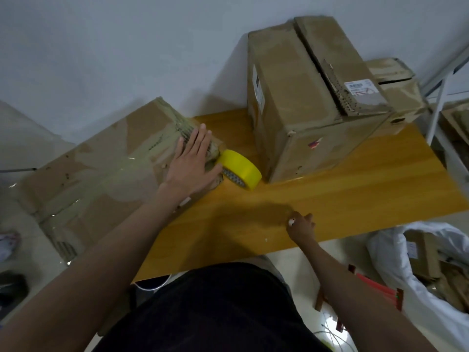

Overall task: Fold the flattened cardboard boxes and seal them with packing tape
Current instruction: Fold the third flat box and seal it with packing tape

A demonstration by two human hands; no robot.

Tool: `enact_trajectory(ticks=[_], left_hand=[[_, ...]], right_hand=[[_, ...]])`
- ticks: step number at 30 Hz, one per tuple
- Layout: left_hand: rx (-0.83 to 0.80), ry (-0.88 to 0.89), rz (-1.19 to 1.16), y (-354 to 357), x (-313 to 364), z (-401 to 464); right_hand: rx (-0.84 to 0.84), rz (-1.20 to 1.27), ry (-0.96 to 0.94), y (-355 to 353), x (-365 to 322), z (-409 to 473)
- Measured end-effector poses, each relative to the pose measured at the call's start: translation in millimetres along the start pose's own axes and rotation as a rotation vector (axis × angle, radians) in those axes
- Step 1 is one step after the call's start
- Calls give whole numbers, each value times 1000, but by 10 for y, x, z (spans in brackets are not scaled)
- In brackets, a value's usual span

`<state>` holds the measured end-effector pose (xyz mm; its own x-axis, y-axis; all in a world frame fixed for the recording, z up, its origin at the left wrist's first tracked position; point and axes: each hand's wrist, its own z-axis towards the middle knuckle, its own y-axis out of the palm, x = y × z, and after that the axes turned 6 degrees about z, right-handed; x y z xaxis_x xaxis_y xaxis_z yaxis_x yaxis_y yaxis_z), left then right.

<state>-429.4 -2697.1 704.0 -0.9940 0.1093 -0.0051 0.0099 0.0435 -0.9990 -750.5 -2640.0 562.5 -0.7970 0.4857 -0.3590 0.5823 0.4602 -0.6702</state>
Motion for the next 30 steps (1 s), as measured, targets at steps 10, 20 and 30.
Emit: enact_trajectory(ticks=[10,20,30], left_hand=[[7,51,18,-30,-53,-12],[17,186,38,-29,-151,-45],[-34,398,-49,-145,-399,-127]], right_hand=[[13,172,-93,141,-30,148],[56,773,-410,-380,-801,-170],[-250,1088,-495,-632,-1525,-473]])
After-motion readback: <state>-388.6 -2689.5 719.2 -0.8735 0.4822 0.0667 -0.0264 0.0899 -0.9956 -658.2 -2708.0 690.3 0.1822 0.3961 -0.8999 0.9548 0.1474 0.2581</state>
